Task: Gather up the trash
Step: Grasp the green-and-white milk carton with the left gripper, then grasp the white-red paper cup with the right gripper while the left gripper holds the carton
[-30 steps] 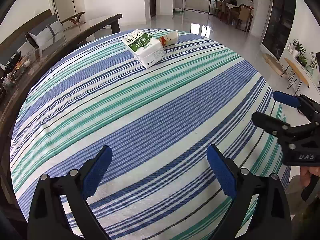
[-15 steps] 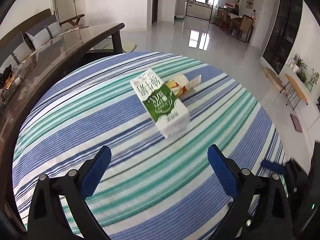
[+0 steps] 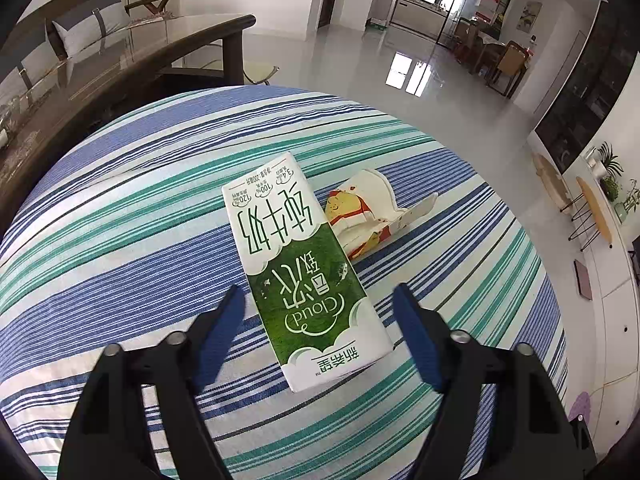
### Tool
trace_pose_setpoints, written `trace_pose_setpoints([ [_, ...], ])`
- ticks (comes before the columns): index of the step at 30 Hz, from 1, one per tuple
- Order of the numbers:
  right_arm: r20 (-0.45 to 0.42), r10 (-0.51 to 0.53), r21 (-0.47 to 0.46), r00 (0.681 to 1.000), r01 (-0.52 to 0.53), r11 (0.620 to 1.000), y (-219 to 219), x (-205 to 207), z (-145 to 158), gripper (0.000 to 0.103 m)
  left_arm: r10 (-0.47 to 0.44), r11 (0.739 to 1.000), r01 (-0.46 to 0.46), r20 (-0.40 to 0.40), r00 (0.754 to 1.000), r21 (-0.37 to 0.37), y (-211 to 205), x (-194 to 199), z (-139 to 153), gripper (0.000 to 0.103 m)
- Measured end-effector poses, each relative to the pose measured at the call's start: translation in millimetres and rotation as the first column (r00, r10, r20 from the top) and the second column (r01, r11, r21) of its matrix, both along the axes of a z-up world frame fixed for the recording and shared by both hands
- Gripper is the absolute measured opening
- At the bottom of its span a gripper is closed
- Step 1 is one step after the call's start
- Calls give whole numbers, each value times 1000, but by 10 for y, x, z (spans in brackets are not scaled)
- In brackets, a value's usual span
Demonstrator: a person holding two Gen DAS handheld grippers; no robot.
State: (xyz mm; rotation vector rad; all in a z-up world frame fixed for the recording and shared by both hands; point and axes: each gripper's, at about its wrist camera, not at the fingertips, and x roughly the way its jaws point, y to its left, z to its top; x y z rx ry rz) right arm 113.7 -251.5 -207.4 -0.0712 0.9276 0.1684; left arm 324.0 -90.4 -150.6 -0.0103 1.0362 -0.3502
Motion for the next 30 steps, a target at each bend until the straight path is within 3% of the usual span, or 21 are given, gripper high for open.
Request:
trace_pose_setpoints([
  [2,1,-2,-1,1000,2,1000,2,-2,0,98,-10,1000,10,2,1000,-9,29,-17,-8,61],
  [4,1,-7,-1,1000,7,1000,8,-9,2,98,-15,1000,15,16,1000,18,46,-68,14,53],
  [7,2,-11,-1,1000,11,1000,17,-18,5,98,-32,998,31,31,999,50,139,-209,114,50],
  [13,2,-11,-2,1000,11,1000,21,-19,4,98,-55,989,44,80,995,143,581,-722,242,49],
  [22,6,-25,-7,1000,25,1000,23,-55,12,98,-50,985,32,104,993,169,938,-1226,47,51],
  [30,6,-107,71,994,106,992,-159,71,113,98,-89,976,63,117,989,210,965,-1304,-198,80],
])
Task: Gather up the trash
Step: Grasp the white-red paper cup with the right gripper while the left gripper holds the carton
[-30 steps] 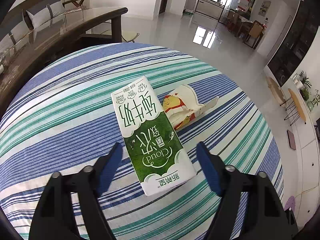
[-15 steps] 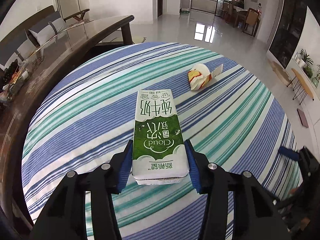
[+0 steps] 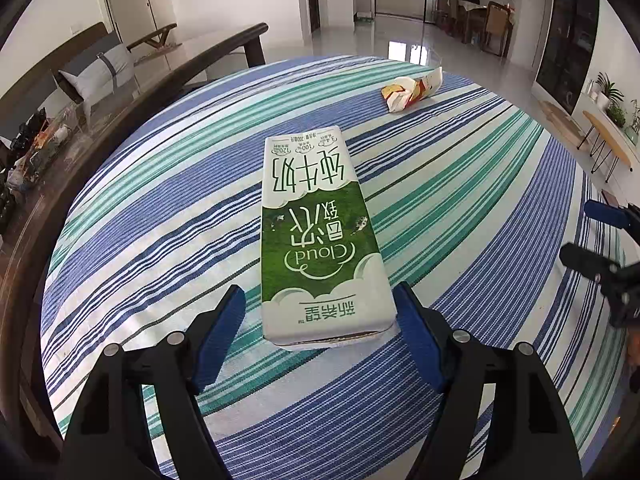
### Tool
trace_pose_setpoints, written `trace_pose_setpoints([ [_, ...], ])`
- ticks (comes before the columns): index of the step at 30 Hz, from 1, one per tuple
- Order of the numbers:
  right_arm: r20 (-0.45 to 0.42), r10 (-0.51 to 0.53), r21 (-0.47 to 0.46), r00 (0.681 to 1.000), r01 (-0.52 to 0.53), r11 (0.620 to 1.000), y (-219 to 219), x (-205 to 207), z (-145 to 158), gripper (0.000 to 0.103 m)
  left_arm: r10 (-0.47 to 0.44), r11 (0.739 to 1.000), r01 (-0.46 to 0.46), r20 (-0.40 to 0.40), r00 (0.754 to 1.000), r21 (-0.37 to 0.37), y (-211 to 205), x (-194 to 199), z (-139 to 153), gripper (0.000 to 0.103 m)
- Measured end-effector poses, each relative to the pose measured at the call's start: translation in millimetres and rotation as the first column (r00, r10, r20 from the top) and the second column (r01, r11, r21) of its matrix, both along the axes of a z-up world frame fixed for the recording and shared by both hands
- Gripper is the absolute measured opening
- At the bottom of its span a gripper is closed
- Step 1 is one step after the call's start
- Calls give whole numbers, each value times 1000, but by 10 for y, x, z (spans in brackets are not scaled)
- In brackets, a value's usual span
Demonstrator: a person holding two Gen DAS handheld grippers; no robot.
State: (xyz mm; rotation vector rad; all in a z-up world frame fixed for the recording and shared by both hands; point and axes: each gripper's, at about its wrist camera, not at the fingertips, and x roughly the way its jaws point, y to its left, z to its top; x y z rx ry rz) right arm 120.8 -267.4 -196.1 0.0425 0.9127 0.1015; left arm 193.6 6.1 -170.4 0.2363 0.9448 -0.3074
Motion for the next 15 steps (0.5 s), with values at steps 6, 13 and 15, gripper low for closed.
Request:
trace_pose_setpoints([
  [6,-54,9,41,999,-7,999,173,646,78,73,38,996,-40,-23,999,-74,129,44,-32,91],
  [13,-70,-84,176,994,95,980,375,1471,119,72,51,996,-54,-36,998,-69,117,76,-67,97],
  [15,-83,-132,227,988,148,963,411,1650,84,72,53,996,-55,-36,998,-68,110,83,-69,98],
])
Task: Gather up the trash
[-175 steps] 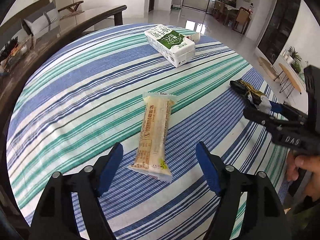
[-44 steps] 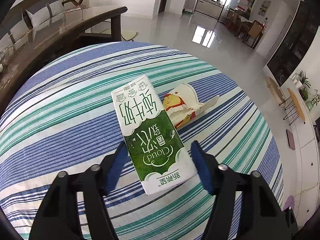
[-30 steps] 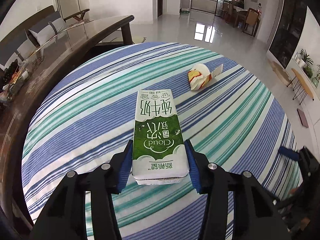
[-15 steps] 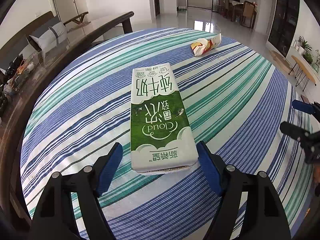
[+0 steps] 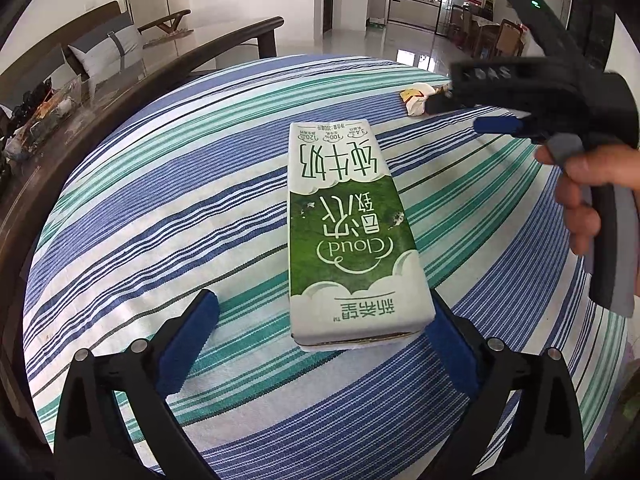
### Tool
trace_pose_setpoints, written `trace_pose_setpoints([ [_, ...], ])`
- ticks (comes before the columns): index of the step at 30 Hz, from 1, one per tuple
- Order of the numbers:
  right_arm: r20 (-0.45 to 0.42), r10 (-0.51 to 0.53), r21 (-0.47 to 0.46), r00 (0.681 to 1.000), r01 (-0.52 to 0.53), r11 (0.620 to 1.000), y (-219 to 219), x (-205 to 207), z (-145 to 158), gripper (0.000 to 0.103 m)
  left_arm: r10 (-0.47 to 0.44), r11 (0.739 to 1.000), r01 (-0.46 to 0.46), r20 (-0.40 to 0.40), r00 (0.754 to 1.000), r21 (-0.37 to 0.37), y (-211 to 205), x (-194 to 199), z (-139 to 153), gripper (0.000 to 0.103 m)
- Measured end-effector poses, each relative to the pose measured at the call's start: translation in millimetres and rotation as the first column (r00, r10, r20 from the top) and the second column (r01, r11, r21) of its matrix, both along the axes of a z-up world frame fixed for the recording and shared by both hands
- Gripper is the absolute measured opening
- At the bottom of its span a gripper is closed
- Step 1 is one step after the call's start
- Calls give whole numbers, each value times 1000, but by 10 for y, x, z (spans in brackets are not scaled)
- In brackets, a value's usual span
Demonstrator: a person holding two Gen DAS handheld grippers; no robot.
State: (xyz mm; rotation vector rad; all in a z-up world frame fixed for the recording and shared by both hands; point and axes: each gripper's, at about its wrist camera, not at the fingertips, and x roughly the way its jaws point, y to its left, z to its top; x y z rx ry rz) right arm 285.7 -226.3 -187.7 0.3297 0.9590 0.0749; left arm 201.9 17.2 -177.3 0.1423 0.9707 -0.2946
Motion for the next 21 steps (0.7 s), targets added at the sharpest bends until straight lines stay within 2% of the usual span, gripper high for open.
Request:
trace_pose_setpoints([
  [1,-12,-21,21,1000,21,1000,32,91,-33,74,1,1000,-1,0,1000,1,-2,1,0,98],
  [3,-1,-60,8,998,60,998,78,195,-27,74,1,1000,-1,0,1000,-1,-4,7,-1,98],
  [4,3,-75,7,997,75,997,84,232,-25,69,1,1000,-1,0,1000,0,-8,10,0,98],
  [5,9,-101,2,995,101,995,62,245,-15,61,2,1000,-2,0,1000,-1,-7,17,-1,98],
  [6,7,-119,-2,993,119,993,31,245,-21,35,2,1000,-2,0,1000,0,-8,18,-1,98],
  [8,24,-106,24,994,106,994,-18,201,-15,24,2,1000,-2,0,1000,0,-7,17,-2,98],
  [10,47,-60,-6,997,60,998,-31,100,37,9,2,1000,-2,0,1000,0,-8,20,-3,98],
  [13,62,21,-26,998,-19,999,-79,-81,95,9,2,1000,-2,0,1000,0,-7,21,-3,98],
  [17,39,127,-11,991,-126,992,-196,-399,168,9,1,1000,-1,0,1000,0,-8,22,-3,98],
  [21,-22,260,41,965,-259,965,-281,-864,237,10,1,1000,-1,0,1000,1,-7,22,-4,98],
])
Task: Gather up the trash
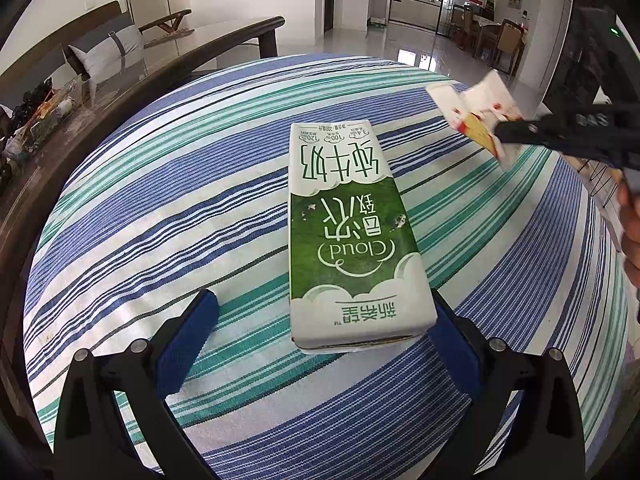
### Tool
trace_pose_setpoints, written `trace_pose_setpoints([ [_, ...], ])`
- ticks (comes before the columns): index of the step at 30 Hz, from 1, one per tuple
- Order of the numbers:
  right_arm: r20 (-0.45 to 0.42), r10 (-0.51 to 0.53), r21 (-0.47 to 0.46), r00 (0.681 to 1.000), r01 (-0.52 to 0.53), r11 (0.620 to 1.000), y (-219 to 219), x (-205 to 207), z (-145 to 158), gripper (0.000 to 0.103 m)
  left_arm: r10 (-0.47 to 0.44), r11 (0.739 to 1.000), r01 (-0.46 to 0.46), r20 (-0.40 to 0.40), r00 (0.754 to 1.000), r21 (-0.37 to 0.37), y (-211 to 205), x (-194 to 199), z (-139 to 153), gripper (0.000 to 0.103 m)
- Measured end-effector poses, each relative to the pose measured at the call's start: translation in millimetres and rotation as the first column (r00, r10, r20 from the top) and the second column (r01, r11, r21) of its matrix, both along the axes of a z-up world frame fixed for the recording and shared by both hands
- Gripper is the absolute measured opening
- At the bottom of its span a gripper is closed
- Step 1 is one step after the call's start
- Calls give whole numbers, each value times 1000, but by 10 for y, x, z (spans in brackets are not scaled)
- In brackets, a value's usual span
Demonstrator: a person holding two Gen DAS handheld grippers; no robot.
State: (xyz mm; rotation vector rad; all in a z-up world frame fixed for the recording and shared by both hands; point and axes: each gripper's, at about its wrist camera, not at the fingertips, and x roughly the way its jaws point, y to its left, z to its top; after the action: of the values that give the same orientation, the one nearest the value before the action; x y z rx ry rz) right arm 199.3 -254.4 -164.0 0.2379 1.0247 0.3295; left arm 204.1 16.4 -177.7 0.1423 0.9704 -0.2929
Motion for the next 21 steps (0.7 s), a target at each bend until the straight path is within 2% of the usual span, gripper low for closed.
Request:
trace_pose_setpoints([
  [3,-67,67,-42,996,-70,997,-60,-455,-9,10,0,1000,0,0,1000,0,2,-4,1,98],
  [4,-79,83,-83,993,-89,993,-67,-628,-22,10,0,1000,0,0,1000,0,0,-2,0,98],
  [8,-44,104,-264,994,-112,958,-9,-1024,-79,10,0,1000,0,0,1000,0,0,-1,-1,98],
  [9,-30,109,-273,994,-113,955,-13,-1088,-100,15,0,1000,0,1,1000,1,-1,-1,-1,98],
  [10,-16,106,-267,994,-106,958,-36,-1144,-121,25,0,1000,0,0,1000,1,2,-4,0,98],
  [11,2,93,-257,996,-89,962,-49,-1188,-140,52,0,1000,0,1,1000,1,2,-3,0,98],
  [12,26,79,-250,997,-70,966,-64,-1229,-145,65,0,1000,0,0,1000,0,3,-3,0,98],
  [14,69,65,-231,995,-48,972,-148,-1347,-164,65,0,1000,0,0,1000,-6,3,2,3,98],
  [21,89,26,-152,996,-12,988,-237,-1501,-183,66,-44,998,44,4,999,-50,90,-112,31,98],
])
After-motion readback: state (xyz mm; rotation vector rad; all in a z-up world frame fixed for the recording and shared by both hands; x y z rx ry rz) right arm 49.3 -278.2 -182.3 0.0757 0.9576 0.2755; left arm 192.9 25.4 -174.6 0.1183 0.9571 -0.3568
